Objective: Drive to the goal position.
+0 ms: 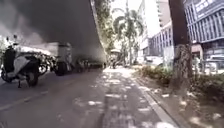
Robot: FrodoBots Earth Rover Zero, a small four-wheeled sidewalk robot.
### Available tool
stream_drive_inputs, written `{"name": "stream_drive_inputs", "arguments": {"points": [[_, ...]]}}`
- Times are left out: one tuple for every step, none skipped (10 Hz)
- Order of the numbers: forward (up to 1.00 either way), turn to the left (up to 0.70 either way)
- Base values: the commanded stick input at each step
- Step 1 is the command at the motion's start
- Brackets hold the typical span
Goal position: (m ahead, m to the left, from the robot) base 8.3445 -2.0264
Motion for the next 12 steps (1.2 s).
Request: {"name": "stream_drive_inputs", "arguments": {"points": [[0.7,0.0],[0.7,0.0],[0.7,0.0],[0.7,0.0],[0.7,0.0],[0.7,0.0],[0.7,0.0],[0.7,0.0],[0.7,0.0],[0.7,0.0],[0.7,0.0],[0.7,0.0]]}}
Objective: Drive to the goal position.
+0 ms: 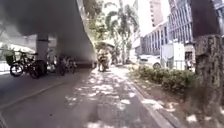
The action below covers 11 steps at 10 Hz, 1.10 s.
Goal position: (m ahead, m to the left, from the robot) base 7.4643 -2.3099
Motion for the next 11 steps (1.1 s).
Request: {"name": "stream_drive_inputs", "arguments": {"points": [[0.7,0.0],[0.7,0.0],[0.7,0.0],[0.7,0.0],[0.7,0.0],[0.7,0.0],[0.7,0.0],[0.7,0.0],[0.7,0.0],[0.7,0.0],[0.7,0.0]]}}
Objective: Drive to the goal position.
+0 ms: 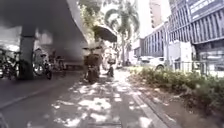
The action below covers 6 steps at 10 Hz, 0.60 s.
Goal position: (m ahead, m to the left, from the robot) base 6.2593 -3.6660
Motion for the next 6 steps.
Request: {"name": "stream_drive_inputs", "arguments": {"points": [[0.7,0.0],[0.7,0.0],[0.7,0.0],[0.7,0.0],[0.7,0.0],[0.53,0.0]]}}
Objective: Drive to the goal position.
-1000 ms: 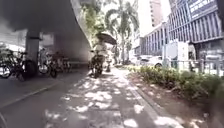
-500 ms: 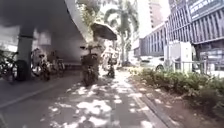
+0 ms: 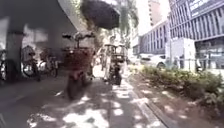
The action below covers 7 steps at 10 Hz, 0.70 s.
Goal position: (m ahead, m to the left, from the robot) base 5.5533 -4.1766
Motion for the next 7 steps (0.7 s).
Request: {"name": "stream_drive_inputs", "arguments": {"points": [[0.45,0.0],[0.25,0.0],[0.0,0.0],[0.0,0.0],[0.0,0.0],[0.0,0.0],[0.0,0.0]]}}
